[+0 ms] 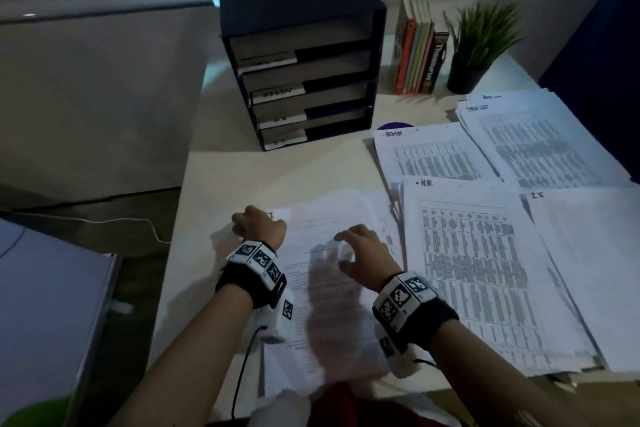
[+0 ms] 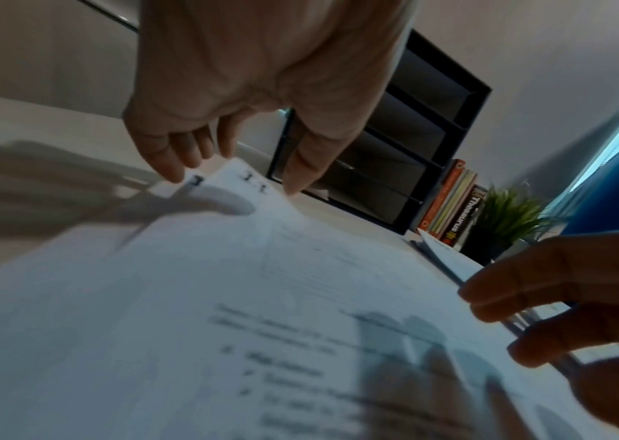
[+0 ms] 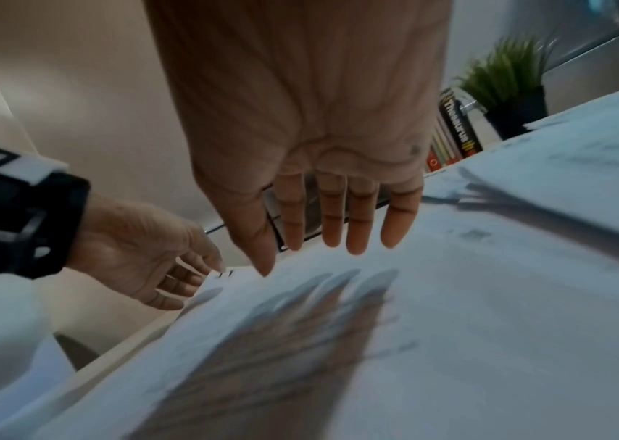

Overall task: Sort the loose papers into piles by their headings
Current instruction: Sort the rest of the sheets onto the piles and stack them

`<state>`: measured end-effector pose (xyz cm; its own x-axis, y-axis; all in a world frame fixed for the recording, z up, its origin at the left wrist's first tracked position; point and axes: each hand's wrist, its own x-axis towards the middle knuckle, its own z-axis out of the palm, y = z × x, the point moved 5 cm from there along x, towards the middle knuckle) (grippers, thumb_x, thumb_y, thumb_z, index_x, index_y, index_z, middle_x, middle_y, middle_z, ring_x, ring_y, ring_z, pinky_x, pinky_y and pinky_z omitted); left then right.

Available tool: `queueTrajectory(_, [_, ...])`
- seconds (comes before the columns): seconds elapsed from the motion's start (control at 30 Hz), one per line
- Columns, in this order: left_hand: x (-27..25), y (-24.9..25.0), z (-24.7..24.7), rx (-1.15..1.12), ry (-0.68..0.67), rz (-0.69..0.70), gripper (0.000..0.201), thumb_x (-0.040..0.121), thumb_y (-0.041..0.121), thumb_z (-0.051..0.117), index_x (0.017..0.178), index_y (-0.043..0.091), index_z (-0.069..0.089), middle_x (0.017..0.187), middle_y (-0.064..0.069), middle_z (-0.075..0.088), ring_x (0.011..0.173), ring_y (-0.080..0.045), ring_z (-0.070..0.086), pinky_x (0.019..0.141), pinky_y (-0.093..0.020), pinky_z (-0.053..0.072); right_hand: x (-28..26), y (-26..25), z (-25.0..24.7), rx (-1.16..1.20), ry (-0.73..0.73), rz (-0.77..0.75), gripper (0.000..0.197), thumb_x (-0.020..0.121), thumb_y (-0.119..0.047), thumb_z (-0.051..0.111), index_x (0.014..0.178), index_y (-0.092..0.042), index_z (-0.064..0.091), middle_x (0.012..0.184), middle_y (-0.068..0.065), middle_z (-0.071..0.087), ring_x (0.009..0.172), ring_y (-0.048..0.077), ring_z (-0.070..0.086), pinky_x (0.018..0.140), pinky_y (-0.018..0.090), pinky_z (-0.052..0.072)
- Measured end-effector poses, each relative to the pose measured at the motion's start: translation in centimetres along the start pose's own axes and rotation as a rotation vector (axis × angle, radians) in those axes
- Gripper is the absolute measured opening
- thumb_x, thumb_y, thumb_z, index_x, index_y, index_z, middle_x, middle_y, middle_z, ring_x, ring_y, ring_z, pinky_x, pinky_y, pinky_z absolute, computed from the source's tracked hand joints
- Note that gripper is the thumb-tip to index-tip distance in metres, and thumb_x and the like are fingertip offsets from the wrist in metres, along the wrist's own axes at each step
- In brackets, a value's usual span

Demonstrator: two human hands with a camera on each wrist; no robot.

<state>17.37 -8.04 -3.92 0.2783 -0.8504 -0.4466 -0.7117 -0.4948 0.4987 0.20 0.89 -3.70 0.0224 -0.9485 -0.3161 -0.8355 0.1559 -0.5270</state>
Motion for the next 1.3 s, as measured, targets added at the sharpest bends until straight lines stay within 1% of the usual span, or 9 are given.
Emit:
queueTrajectory(0.13, [1.3,-2.3,-0.3,-0.083,-0.032,0.036,0.047,0.082,0.007,0.056,0.125,-0.001,0.039,0.135,-0.020,0.033,0.123,-0.035,0.036,0.100,-0.035,0.034,0.4,-1.8,2.8,-0.112,-0.078,0.037,0.052,0.084,-0.022,0.060,0.133,-0.023,0.043,0.137,0.001,0.038,0.127,0.023,0.032,0.100,0.039,0.034])
queueTrajectory(0.27, [1.1,-2.1,-0.1,-0.182,-0.169,0.327,0.021,0.086,-0.001,0.049,0.103,0.007,0.058,0.095,-0.014,0.059,0.084,-0.019,0.052,0.064,-0.024,0.038,1.1,-2.6,3.3,-0.133,0.005,0.080,0.077,0.080,-0.016,0.065,0.143,-0.025,0.022,0.136,0.005,0.038,0.123,0.027,0.037,0.096,0.042,0.039])
queueTrajectory(0.37, [0.4,-2.5,0.0,-0.284,-0.298,0.432,0.018,0.089,-0.004,0.048,0.093,-0.001,0.066,0.085,-0.007,0.059,0.078,-0.018,0.054,0.063,-0.018,0.041,2.2,-3.8,2.7,-0.021,0.095,0.037,0.103,0.073,-0.003,0.069,0.147,-0.032,0.004,0.133,0.010,0.038,0.106,0.031,0.052,0.088,0.041,0.048])
queueTrajectory(0.53, [0.9,-3.3,-0.4,-0.340,-0.537,0.420,0.028,0.079,-0.008,0.052,0.062,0.005,0.070,0.067,-0.002,0.067,0.073,-0.011,0.061,0.078,-0.024,0.048,3.9,-5.4,2.3,-0.103,0.051,0.048,0.052,0.085,-0.018,0.059,0.133,-0.029,0.042,0.129,0.005,0.043,0.109,0.026,0.054,0.097,0.043,0.037])
queueTrajectory(0.63, [2.1,-3.2,-2.0,-0.320,-0.411,0.400,0.025,0.083,-0.008,0.045,0.091,-0.006,0.069,0.089,-0.012,0.066,0.085,-0.015,0.059,0.078,-0.026,0.045,4.1,-5.6,2.6,-0.141,0.085,0.082,0.030,0.090,-0.022,0.055,0.120,-0.021,0.056,0.125,0.004,0.040,0.109,0.023,0.053,0.102,0.044,0.030])
queueTrajectory(0.77, [5.0,-4.2,-3.2,-0.062,-0.140,0.299,0.040,0.091,0.008,0.047,0.131,0.005,0.046,0.137,-0.018,0.038,0.128,-0.031,0.038,0.107,-0.031,0.030,3.6,-6.3,2.7,-0.263,0.305,0.054,0.020,0.080,-0.027,0.070,0.097,-0.019,0.069,0.119,0.008,0.044,0.113,0.028,0.041,0.099,0.055,0.033])
queueTrajectory(0.9, [4.7,-3.9,-2.5,0.027,-0.189,0.375,0.039,0.089,0.003,0.047,0.128,0.002,0.051,0.134,-0.018,0.044,0.123,-0.030,0.045,0.103,-0.029,0.033,4.0,-7.3,2.8,-0.443,0.329,-0.026,0.024,0.046,-0.028,0.090,0.057,-0.022,0.069,0.101,0.007,0.062,0.104,0.030,0.048,0.086,0.068,0.035])
queueTrajectory(1.07, [3.0,-4.0,-2.7,0.140,-0.048,0.442,0.041,0.089,-0.004,0.041,0.129,-0.001,0.046,0.135,-0.016,0.041,0.120,-0.032,0.046,0.102,-0.036,0.037,4.6,-7.2,4.0,-0.445,0.162,-0.085,0.022,0.089,-0.026,0.054,0.108,-0.017,0.061,0.119,0.000,0.055,0.119,0.020,0.048,0.111,0.054,0.002])
queueTrajectory(1.3, [2.5,-3.8,-2.8,0.113,-0.035,0.600,0.044,0.090,0.000,0.048,0.133,0.009,0.047,0.118,-0.016,0.060,0.109,-0.029,0.056,0.093,-0.029,0.042,4.8,-6.5,4.5,-0.300,0.115,-0.065,0.053,0.090,-0.023,0.052,0.139,-0.021,0.030,0.134,0.000,0.046,0.125,0.020,0.042,0.111,0.040,0.013])
